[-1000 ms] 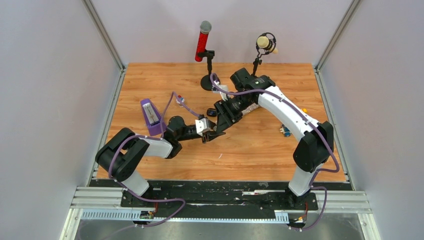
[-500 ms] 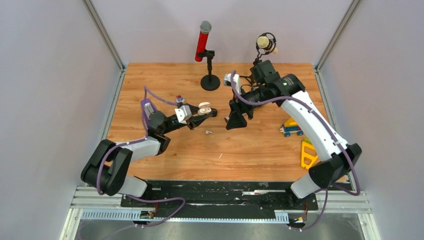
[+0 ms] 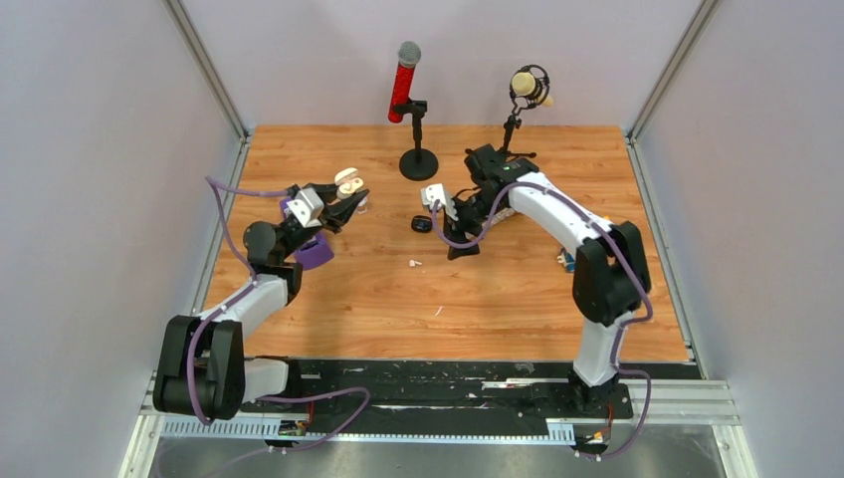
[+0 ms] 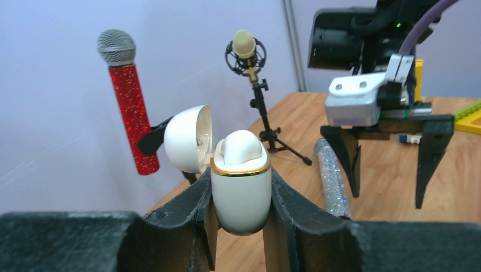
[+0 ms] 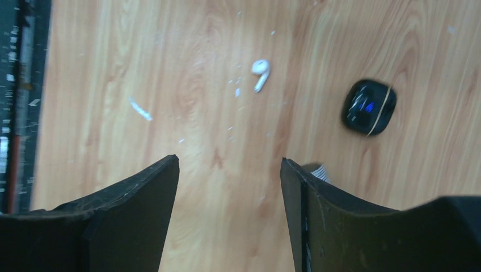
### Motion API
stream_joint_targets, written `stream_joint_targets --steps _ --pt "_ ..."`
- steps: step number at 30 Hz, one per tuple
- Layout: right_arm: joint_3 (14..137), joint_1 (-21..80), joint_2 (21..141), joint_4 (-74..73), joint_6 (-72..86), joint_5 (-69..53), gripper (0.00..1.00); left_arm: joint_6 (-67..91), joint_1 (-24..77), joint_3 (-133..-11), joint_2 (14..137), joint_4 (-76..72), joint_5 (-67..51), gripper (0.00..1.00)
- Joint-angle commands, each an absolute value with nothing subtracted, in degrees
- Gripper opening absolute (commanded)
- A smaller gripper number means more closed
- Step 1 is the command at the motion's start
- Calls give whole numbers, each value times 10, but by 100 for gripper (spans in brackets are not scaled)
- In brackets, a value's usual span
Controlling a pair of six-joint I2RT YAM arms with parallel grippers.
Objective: Insert the wireless bluetooth earbuds into the charging case
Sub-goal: Pick up the right earbud from the center of the board.
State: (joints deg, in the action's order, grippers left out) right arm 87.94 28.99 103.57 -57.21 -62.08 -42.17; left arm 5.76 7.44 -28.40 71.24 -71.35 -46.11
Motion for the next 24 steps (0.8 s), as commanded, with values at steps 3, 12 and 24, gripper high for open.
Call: stream_joint_targets --steps 3,12,24 --pt "1033 308 1181 -605 -770 -499 66 96 31 -294 693 -755 -448 0" --pt "1081 347 1270 -627 -835 -459 66 103 9 -293 693 -752 -452 0" --pt "1114 404 1317 -620 -862 -315 62 100 6 -287 692 -751 -458 1"
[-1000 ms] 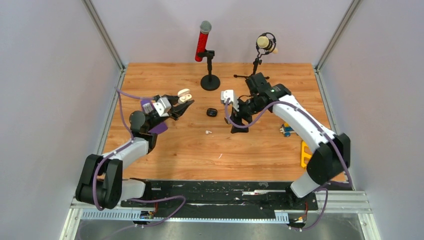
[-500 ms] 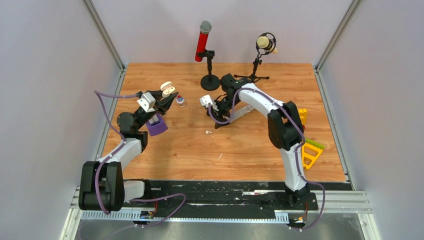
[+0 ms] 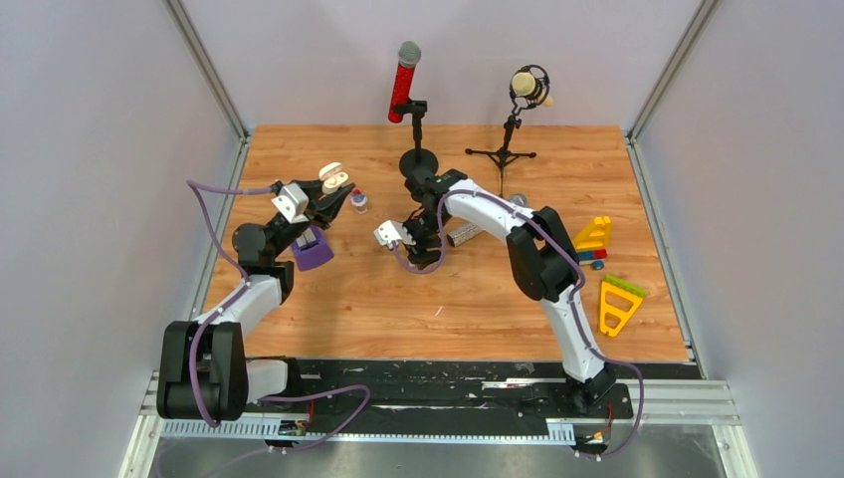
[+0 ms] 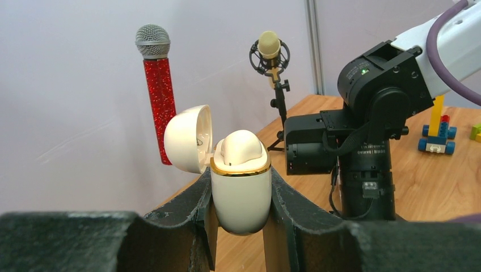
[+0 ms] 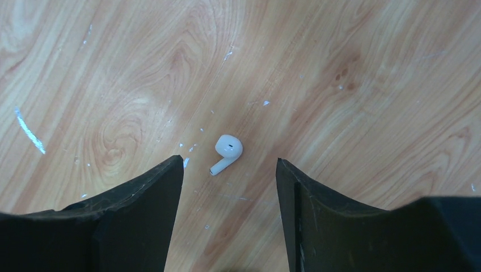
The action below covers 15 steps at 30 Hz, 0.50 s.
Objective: Insert the wireless bluetooth earbuds into the charging case
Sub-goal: Pick up the right earbud from the center of the board.
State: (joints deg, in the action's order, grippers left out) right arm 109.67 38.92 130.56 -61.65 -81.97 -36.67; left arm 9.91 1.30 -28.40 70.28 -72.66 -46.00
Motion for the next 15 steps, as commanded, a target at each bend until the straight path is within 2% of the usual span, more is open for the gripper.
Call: stream_joint_targets --steps 1,15 --pt "1110 407 1318 -620 -868 -304 62 100 6 -287 692 -751 -458 2" --pt "1122 446 1329 -615 -903 -203 55 99 4 -286 695 -743 -464 2"
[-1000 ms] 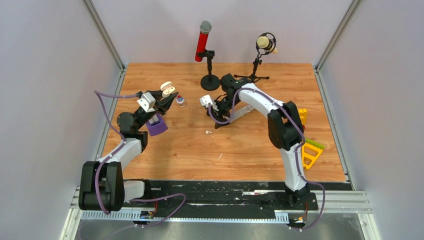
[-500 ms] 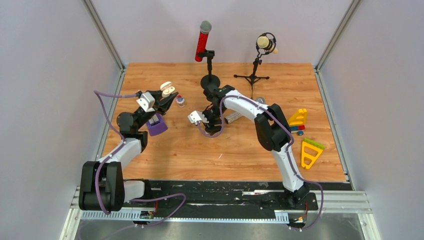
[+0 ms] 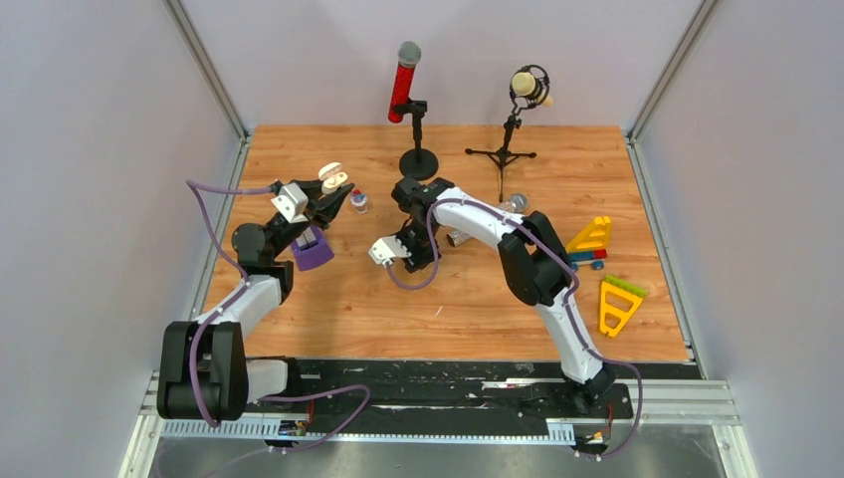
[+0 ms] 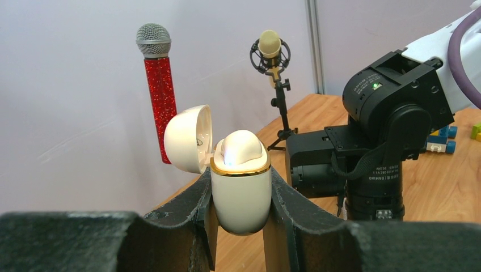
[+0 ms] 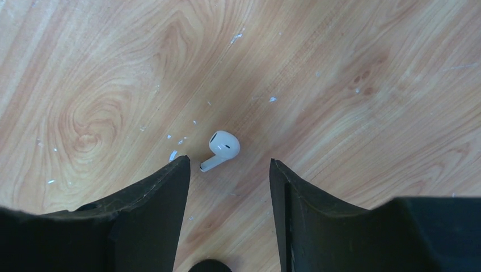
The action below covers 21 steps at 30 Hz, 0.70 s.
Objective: Insert the wireless bluetooth earbuds into the charging case
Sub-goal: Pick up the right earbud from the center of the board.
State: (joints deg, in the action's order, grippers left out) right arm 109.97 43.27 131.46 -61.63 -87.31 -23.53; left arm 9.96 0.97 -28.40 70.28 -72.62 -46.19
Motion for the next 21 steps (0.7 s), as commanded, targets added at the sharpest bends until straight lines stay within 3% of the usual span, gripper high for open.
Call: stream_joint_targets --steps 1,21 --pt "1122 449 1329 -615 -904 -202 54 97 4 -285 695 -743 -465 2" --pt "1130 478 1340 -615 -905 -129 41 94 4 -283 696 -740 -467 2"
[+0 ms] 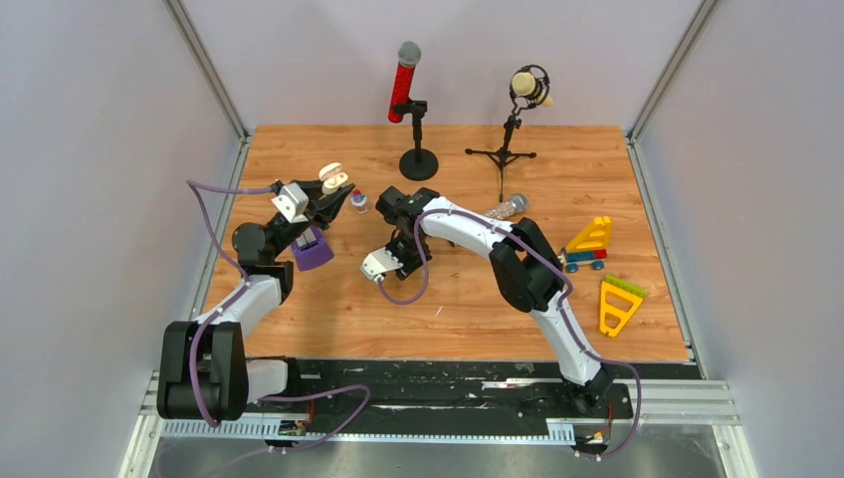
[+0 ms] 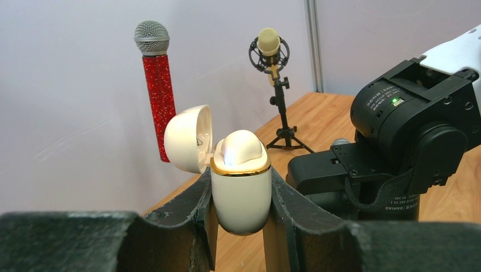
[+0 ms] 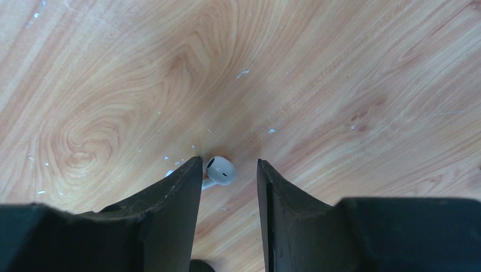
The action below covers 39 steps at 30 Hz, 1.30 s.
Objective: Insert the wireless bluetooth earbuds into the charging case
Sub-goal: Pick up the right earbud from the center of the board.
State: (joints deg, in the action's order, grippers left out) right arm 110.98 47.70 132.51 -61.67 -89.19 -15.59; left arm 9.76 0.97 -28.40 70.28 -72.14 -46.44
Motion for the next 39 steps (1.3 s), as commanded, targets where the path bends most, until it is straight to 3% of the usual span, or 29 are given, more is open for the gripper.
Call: stream_joint_targets --steps 1,8,12,27,31,39 --pt "1130 478 1338 -616 -904 -129 42 94 4 -283 696 -740 -468 2" --pt "1133 478 1342 -625 -912 -119 40 95 4 -283 696 -740 -470 2" --pt "1142 480 1347 -643 -914 -135 35 95 4 -282 696 -739 -471 2" --pt "1162 491 1359 -671 -925 -128 33 95 4 -282 697 -737 -474 2" --pt "1171 493 1366 -677 -926 -125 23 95 4 -282 696 -737 -474 2" --pt "1212 491 1358 -680 -863 -161 12 104 4 -283 700 -733 -468 2"
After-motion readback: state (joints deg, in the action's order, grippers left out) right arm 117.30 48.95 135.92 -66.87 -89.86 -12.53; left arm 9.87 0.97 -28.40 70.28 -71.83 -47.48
